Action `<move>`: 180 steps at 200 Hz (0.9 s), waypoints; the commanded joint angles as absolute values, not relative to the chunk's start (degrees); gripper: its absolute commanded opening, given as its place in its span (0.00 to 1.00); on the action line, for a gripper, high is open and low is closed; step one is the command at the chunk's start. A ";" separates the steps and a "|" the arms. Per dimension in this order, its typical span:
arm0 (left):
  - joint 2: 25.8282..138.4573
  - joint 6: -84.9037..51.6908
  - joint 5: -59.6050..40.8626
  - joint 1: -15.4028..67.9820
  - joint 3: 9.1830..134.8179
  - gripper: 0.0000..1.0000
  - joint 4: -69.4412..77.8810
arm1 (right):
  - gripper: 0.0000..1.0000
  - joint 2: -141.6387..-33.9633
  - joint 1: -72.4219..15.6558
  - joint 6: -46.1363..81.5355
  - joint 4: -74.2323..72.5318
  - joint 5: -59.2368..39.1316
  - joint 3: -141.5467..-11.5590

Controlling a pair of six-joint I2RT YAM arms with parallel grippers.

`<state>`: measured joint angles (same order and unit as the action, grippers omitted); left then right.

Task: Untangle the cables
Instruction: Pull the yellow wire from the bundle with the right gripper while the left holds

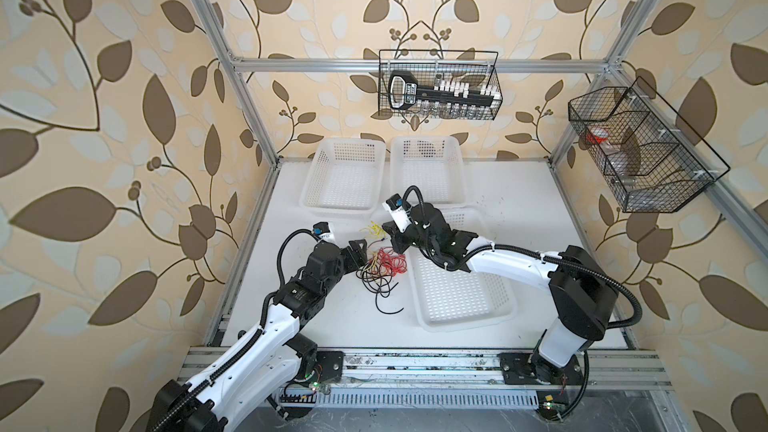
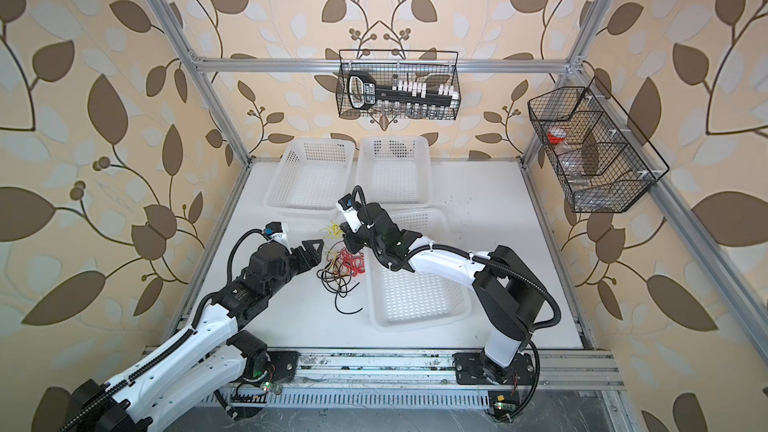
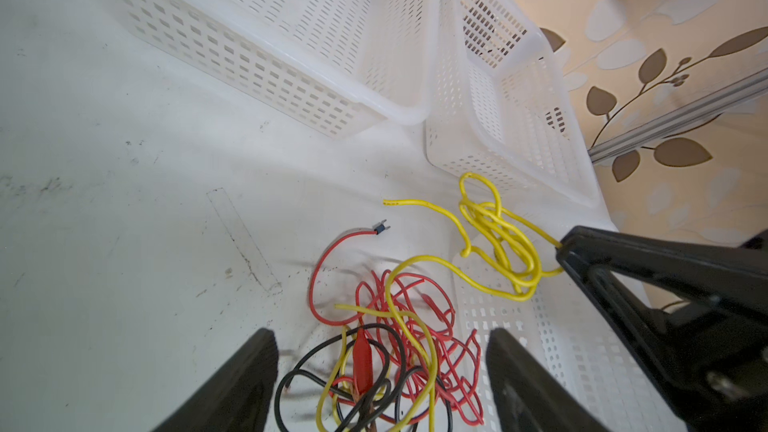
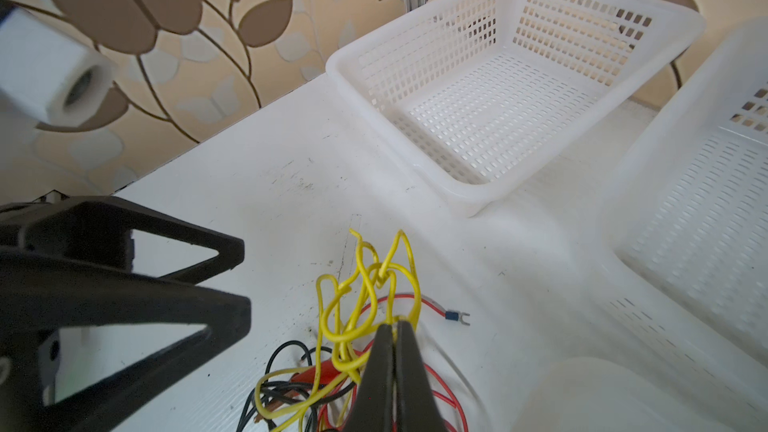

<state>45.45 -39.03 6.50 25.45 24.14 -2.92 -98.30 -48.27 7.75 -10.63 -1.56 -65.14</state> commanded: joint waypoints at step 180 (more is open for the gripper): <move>57.35 -40.18 13.31 25.27 27.32 0.00 7.45 | 0.00 -92.00 -44.06 17.01 -18.10 0.16 -60.57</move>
<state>58.39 -40.51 7.03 25.50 25.28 11.29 -94.21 -46.72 14.48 -15.90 -6.59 -62.85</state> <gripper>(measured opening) 0.047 0.048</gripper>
